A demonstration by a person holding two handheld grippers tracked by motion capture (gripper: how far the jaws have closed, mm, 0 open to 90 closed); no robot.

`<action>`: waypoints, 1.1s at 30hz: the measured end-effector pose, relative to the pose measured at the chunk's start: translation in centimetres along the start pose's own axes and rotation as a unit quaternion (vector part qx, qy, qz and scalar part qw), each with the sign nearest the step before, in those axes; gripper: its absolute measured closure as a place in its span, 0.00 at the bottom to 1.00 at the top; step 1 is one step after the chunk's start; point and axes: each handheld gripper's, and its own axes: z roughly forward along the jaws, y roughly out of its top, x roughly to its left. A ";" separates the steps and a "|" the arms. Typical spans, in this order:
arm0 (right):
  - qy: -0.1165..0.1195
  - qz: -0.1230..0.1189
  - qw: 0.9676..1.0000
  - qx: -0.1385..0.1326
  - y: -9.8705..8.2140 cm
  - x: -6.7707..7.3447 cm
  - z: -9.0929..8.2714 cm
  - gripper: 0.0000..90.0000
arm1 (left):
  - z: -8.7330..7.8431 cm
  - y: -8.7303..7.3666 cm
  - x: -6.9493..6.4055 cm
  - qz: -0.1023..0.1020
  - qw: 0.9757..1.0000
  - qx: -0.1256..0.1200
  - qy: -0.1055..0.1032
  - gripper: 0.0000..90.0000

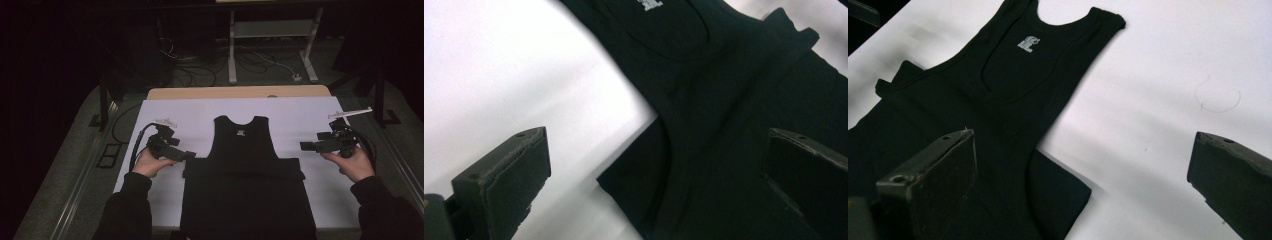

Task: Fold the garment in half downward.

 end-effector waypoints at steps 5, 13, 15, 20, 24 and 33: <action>-0.003 0.005 1.000 0.002 0.4 -0.5 0.0 0.00 | 0.1 0.5 0.1 0.003 1.000 0.001 0.003 0.00; -0.005 0.002 1.000 0.001 1.6 -1.0 0.1 0.00 | 0.3 1.5 0.4 0.006 1.000 0.002 0.003 0.00; -0.007 0.002 1.000 0.002 2.0 -1.0 0.2 0.00 | 0.4 1.8 0.4 0.006 1.000 0.002 0.003 0.00; -0.007 -0.003 1.000 0.004 2.7 -1.1 0.5 0.00 | 0.5 2.6 0.7 0.007 1.000 0.000 0.006 0.00; -0.009 -0.008 1.000 0.003 3.3 -1.0 0.7 0.00 | 0.5 3.2 0.7 0.010 1.000 0.000 0.007 0.00; -0.009 -0.009 1.000 0.005 4.4 -1.2 1.2 0.00 | 1.0 4.5 1.1 0.009 1.000 0.002 0.004 0.00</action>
